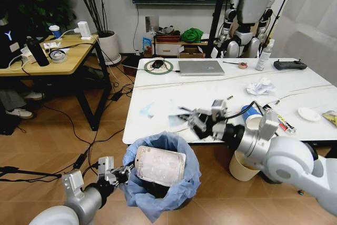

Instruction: Pick up the trash bin and place the trash from the table into it.

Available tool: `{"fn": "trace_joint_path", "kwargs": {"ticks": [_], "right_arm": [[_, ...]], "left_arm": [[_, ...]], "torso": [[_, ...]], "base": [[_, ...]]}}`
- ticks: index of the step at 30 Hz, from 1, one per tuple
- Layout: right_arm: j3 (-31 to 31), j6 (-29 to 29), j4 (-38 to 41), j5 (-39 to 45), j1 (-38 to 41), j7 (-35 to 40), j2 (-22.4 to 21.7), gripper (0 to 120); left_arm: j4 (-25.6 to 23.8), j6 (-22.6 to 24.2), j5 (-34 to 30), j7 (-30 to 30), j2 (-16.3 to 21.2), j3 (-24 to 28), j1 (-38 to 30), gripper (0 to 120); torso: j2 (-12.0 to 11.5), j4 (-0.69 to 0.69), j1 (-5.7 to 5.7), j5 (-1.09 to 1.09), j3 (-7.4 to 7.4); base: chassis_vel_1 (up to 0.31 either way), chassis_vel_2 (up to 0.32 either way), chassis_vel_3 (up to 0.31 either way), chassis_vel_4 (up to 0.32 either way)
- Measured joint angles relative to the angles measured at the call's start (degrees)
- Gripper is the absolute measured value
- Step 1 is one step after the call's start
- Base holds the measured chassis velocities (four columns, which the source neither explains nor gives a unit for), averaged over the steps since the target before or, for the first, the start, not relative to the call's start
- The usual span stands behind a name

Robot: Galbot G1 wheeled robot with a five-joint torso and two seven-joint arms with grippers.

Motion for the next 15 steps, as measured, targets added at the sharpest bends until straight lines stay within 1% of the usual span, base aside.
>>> {"fn": "trace_joint_path", "kwargs": {"ticks": [3, 9, 15], "right_arm": [[-0.7, -0.9, 0.6, -0.3, 0.0, 0.0, 0.4, 0], [-4.2, -3.4, 2.9, -2.8, -0.5, 0.4, 0.7, 0], [-6.4, -4.6, 2.9, -5.5, -0.6, 1.2, 1.4, 0]], "left_arm": [[-0.2, 0.0, 0.1, 0.0, -0.3, -0.2, 0.2, 0], [-1.4, 0.0, 0.4, 0.3, -1.2, -1.3, 2.0, 0], [-2.2, 0.0, 0.4, 0.7, -1.6, -1.7, 2.3, 0]], "torso": [[0.0, 0.00, 0.00, 0.00, 0.00], [0.0, 0.00, 0.00, 0.00, 0.00], [0.0, 0.00, 0.00, 0.00, 0.00]], "base": [[0.000, 0.000, 0.000, 0.000], [0.000, 0.000, 0.000, 0.000], [0.000, 0.000, 0.000, 0.000]]}}
